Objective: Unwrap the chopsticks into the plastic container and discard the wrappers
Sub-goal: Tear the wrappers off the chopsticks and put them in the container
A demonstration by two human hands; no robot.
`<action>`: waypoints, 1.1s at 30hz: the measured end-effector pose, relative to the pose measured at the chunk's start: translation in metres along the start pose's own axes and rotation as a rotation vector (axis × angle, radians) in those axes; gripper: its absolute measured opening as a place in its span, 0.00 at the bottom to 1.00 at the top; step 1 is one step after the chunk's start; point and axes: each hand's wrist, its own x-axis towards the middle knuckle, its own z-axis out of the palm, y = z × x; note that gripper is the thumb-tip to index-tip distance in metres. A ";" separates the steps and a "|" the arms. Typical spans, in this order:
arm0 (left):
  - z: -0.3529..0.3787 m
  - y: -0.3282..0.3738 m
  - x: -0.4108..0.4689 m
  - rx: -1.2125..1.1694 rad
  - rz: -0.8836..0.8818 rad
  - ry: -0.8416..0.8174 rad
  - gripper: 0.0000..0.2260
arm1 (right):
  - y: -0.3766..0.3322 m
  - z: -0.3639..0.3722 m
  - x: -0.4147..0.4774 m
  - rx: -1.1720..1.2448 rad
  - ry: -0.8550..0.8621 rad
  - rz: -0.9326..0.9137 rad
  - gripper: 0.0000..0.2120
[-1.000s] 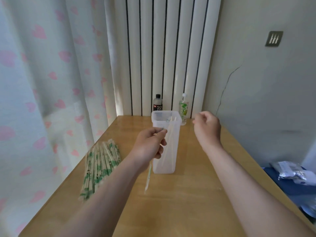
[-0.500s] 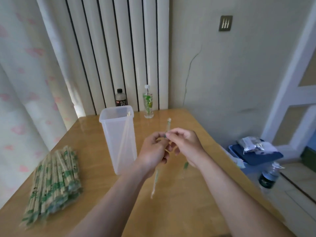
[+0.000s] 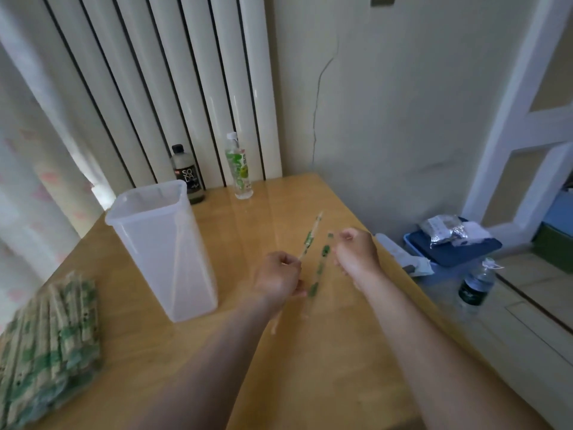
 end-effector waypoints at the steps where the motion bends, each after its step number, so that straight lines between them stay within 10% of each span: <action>1: 0.003 -0.001 0.008 0.020 -0.013 0.031 0.09 | 0.005 -0.002 0.001 -0.082 -0.007 0.010 0.09; 12: 0.034 -0.003 0.054 0.528 0.084 0.105 0.09 | 0.032 0.005 0.008 -0.173 -0.158 0.002 0.14; 25: 0.044 -0.006 0.064 0.305 0.061 0.091 0.03 | 0.023 -0.010 0.001 -0.078 -0.288 0.041 0.32; 33: 0.042 -0.008 0.060 0.181 0.031 0.040 0.05 | 0.026 -0.009 -0.002 -0.036 -0.266 0.013 0.25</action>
